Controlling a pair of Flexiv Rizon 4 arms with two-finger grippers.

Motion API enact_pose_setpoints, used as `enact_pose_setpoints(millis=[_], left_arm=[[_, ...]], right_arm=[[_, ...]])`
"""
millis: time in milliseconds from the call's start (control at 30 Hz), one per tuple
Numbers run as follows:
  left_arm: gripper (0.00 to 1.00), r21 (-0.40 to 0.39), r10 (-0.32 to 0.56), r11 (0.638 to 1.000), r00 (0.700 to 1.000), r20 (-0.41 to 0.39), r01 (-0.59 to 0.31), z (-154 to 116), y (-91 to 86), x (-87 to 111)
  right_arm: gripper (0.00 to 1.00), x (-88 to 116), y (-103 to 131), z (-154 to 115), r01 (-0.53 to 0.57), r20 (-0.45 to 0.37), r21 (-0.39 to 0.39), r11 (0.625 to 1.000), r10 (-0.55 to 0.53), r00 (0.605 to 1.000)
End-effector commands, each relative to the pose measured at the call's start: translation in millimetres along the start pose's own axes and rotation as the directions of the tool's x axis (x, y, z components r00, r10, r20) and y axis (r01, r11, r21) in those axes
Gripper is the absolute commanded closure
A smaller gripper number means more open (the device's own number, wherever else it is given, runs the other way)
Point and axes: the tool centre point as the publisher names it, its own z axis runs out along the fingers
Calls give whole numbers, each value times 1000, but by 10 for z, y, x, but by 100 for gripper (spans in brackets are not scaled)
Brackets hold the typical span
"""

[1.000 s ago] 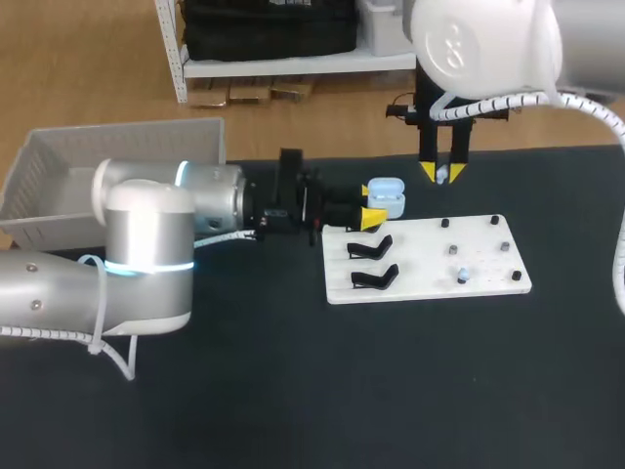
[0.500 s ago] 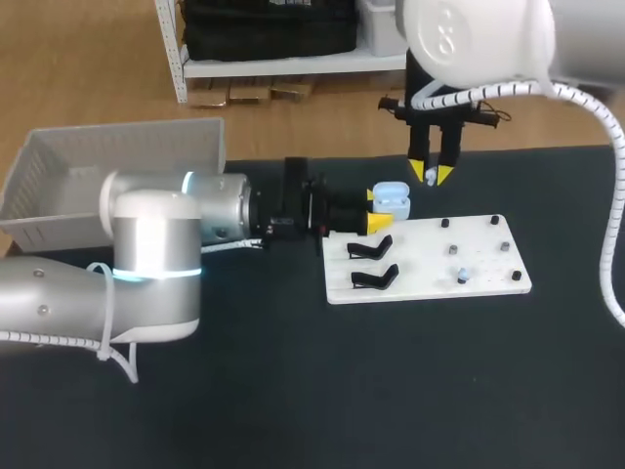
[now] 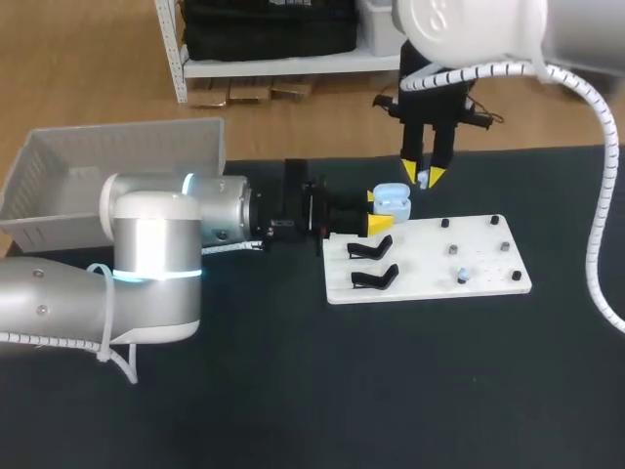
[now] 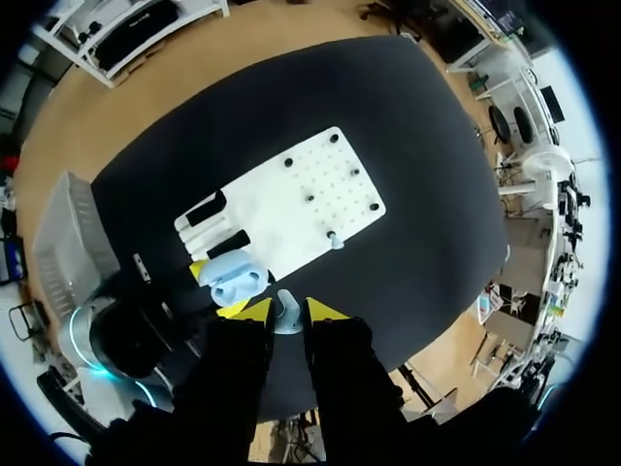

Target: Pick up each earbud case from the left stands, insert the matching earbuds, close the lid, and place the case in the box.

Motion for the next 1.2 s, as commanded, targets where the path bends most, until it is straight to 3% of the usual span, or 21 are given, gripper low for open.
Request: enact_pose_setpoints(millis=[33, 467, 800, 1200], left_arm=[[100, -7, 3, 1000, 1000, 3, -3, 1, -18, 6], [100, -7, 3, 1000, 1000, 3, -3, 1, -18, 6], [100, -7, 3, 1000, 1000, 3, -3, 1, -18, 6], [100, -7, 3, 1000, 1000, 3, -3, 1, -18, 6]], right_arm=[[100, -29, 36, 21, -15, -6, 2, 1000, 15, 1000], [100, -29, 36, 21, -15, -6, 2, 1000, 15, 1000], [100, -65, 117, 62, -249, -9, -2, 969, 249, 969], [100, 56, 158, 56, -265, 38, -6, 964, 265, 964]])
